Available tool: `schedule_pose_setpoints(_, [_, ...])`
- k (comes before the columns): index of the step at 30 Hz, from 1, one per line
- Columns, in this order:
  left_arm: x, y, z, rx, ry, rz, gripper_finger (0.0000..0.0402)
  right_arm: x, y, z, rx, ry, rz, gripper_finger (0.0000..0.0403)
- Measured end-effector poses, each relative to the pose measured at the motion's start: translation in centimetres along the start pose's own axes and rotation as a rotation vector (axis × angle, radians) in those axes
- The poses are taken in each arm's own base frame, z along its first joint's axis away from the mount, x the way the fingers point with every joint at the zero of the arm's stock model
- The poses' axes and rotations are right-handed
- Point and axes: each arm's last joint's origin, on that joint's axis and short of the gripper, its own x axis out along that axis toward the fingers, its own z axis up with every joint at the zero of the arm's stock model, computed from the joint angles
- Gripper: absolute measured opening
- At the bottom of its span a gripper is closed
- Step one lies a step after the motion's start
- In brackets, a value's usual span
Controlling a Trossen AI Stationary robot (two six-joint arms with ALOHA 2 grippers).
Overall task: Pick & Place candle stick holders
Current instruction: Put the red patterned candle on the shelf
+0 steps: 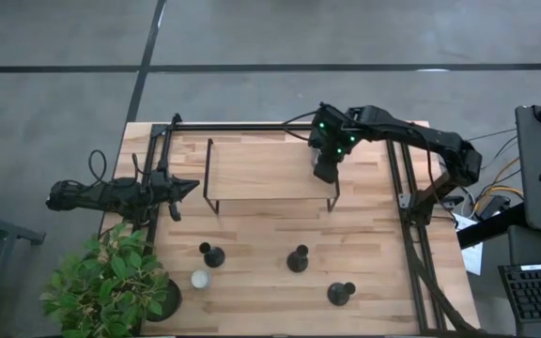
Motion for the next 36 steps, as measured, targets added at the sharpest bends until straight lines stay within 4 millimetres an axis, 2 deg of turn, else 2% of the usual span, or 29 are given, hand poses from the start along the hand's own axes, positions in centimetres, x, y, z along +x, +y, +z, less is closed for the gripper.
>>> schedule_pose_setpoints(9, [0.0, 0.0, 0.0, 0.0, 0.0, 0.0, 0.0007, 0.85, -0.49, -0.34, 0.015, 0.032, -0.002, 0.0008])
schedule_pose_setpoints(36, [0.0, 0.0, 0.0, 0.0, 0.0, 0.0, 0.0007, 0.73, -0.98, -0.21, 0.026, 0.018, -0.022, 0.0008])
